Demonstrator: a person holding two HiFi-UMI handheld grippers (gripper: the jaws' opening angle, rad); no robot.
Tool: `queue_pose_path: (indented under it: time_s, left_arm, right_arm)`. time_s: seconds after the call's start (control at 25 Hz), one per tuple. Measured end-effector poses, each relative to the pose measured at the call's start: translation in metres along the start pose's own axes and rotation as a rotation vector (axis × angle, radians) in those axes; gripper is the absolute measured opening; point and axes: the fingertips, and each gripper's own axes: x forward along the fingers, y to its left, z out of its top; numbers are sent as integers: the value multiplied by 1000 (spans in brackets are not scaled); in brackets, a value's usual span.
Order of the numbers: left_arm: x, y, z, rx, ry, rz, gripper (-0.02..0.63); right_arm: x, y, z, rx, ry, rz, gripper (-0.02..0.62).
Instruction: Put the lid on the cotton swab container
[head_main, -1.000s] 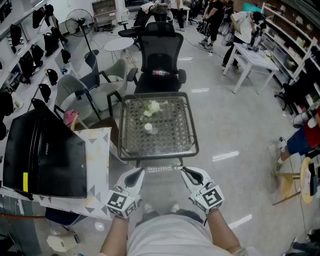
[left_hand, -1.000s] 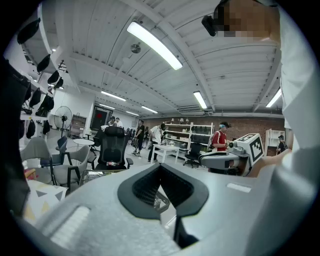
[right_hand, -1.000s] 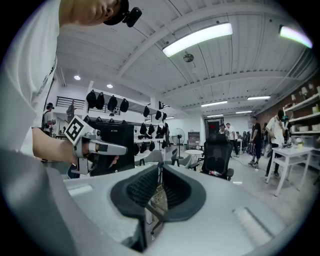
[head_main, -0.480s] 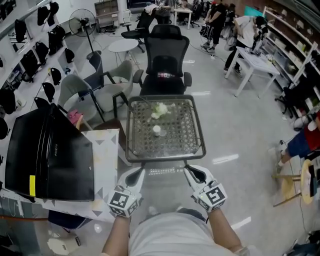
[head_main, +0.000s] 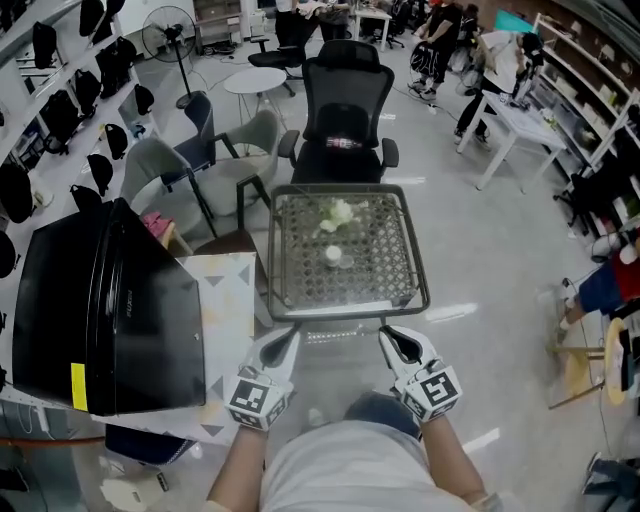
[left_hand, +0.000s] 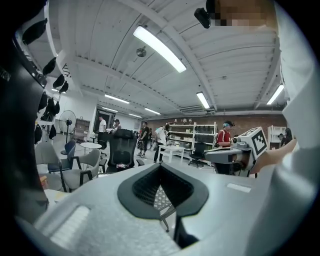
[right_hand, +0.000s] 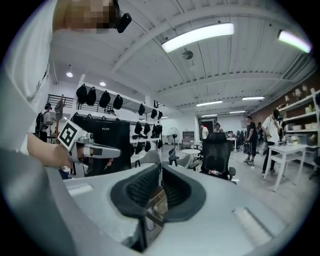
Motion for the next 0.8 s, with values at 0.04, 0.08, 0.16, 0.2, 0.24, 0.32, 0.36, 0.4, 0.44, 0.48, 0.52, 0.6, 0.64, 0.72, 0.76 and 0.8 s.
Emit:
queue_pose_path:
  time_s: [0.04, 0.08, 0.16, 0.2, 0.24, 0.32, 0.36, 0.4, 0.44, 0.48, 0.52, 0.6, 0.64, 0.72, 0.76, 0.8]
  left_arm:
    - [1, 3, -1, 4, 0, -1, 8]
    - [3, 7, -2, 6, 2, -3, 8]
    - [8, 12, -6, 11, 12, -4, 9]
    - [11, 15, -8, 13, 18, -3, 8]
    - [16, 17, -10, 14, 24, 1, 9]
    - [26, 22, -13, 11, 32, 11, 8]
    - [32, 25, -13, 10, 35, 16, 9]
    - [39, 28, -13, 9, 38, 22, 9]
    - [47, 32, -12, 8, 40, 28, 8]
    - [56, 35, -11, 6, 43, 35, 8]
    - [65, 38, -9, 3, 47, 43, 9]
    - [85, 43, -6, -2, 53, 54, 8]
    - [96, 45, -5, -3, 56, 58, 8]
    - [118, 48, -3, -2, 65, 68, 9]
    - [128, 51, -2, -1, 70, 76, 9]
    - [139, 52, 0, 0, 74, 85, 9]
  right_arm:
    - [4, 1, -1, 0, 4, 0, 28]
    - [8, 1, -2, 0, 6, -1, 28]
    - [16, -2, -5, -1, 6, -2, 28]
    - [20, -4, -7, 0, 6, -2, 28]
    - [24, -8, -8, 2, 7, -1, 28]
    - [32, -17, -11, 7, 8, 5, 28]
    - [37, -23, -11, 10, 6, 12, 28]
    - [42, -29, -11, 12, 3, 20, 28]
    - [48, -37, -11, 12, 3, 29, 28]
    - [54, -45, -11, 9, 6, 36, 28]
    - [59, -54, -10, 5, 12, 42, 28]
    - [72, -74, -8, 0, 16, 53, 28]
    - [78, -84, -7, -1, 15, 61, 28]
    - [90, -104, -6, -4, 19, 80, 28]
    - [96, -114, -7, -5, 24, 89, 28]
    - [101, -124, -7, -5, 28, 97, 28]
